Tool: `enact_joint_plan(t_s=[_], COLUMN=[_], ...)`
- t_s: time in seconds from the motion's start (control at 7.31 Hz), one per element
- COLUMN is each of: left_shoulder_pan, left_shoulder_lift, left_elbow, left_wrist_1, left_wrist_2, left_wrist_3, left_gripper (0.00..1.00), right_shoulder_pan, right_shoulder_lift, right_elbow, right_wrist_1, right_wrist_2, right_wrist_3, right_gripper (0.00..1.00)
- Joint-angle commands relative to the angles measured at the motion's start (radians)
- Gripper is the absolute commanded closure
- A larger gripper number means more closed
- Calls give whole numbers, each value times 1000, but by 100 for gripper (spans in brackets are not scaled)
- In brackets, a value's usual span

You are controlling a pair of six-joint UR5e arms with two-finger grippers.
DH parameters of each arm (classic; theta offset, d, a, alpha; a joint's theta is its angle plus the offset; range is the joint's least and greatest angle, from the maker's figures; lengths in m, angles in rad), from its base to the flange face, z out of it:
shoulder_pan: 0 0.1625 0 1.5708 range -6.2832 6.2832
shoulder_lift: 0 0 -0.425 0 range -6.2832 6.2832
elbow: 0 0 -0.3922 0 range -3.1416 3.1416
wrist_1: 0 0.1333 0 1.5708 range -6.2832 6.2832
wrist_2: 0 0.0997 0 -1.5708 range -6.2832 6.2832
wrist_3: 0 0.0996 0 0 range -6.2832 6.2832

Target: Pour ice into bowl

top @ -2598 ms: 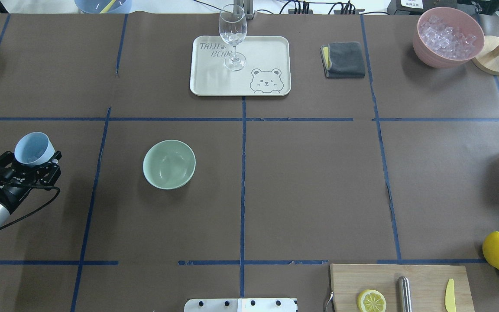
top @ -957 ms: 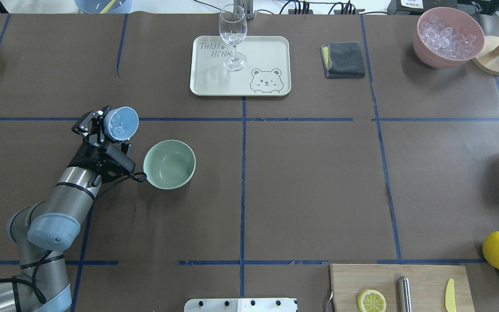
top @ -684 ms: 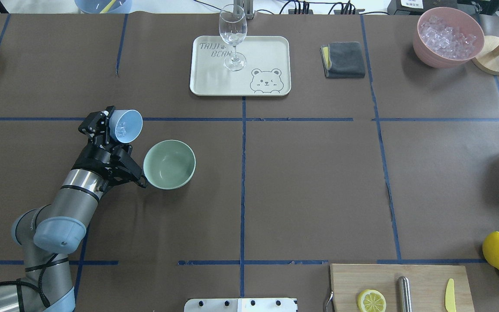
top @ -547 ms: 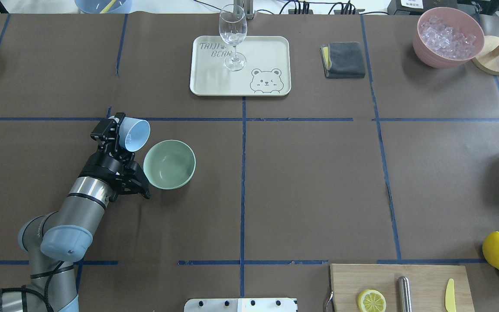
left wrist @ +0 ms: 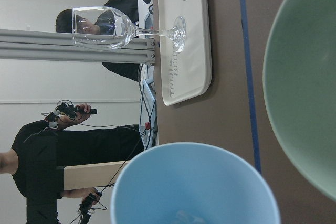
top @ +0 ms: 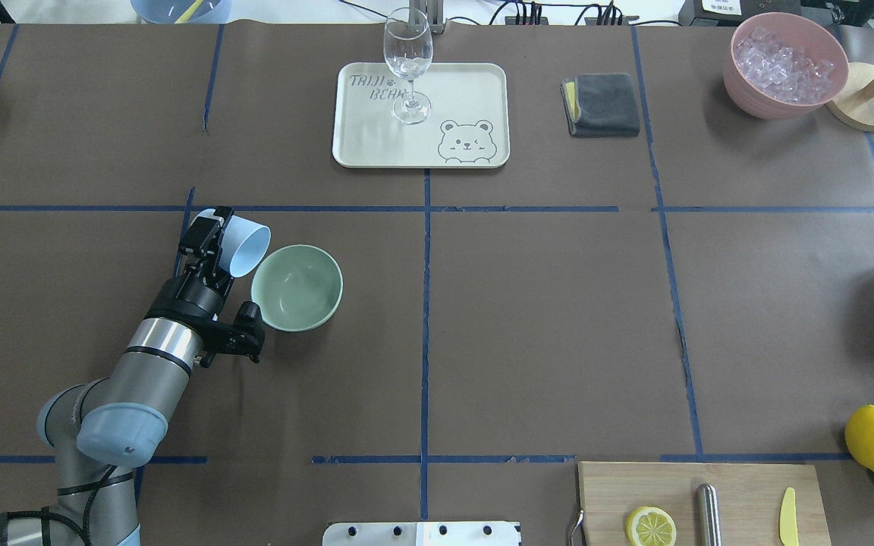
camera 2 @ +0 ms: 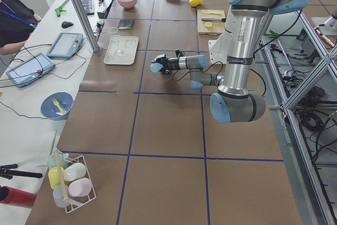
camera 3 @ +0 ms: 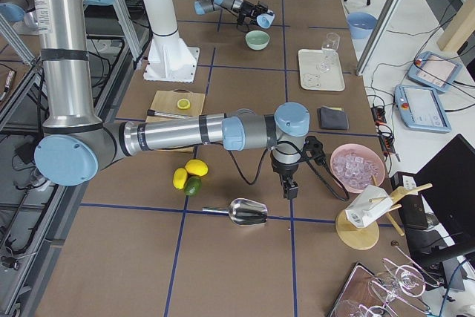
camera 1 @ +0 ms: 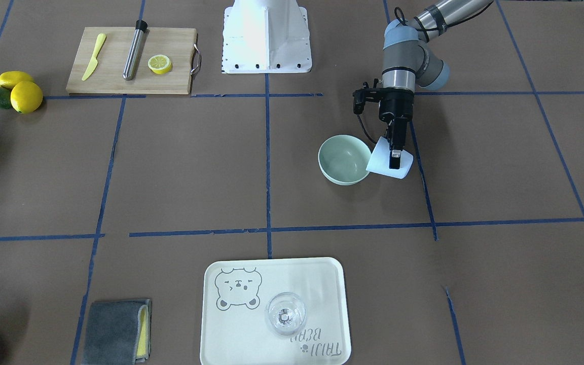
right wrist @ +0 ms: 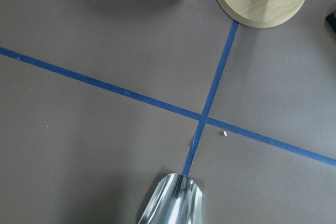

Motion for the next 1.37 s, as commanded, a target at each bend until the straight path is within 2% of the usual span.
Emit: enact_joint_plan(t_s=[0.0,0.68,1.23], left_shoulder_pan=[4,33,33], left_shoulder_lift=[-10,-21,-21], left_elbow=[0,4,-3], left_wrist_1=[1,-1,-1], left_wrist_2=[32,84,84], left_wrist_3=[162,412,414], left_gripper=[100,100,100], right_shoulder_pan=[0,0,0], right_shoulder_lift=[-2,0,-2], right_elbow=[0,-2,-2], right_wrist_1=[-2,0,0], right_wrist_2=[0,0,0], right_wrist_3=[0,2,0], right_gripper=[0,0,0])
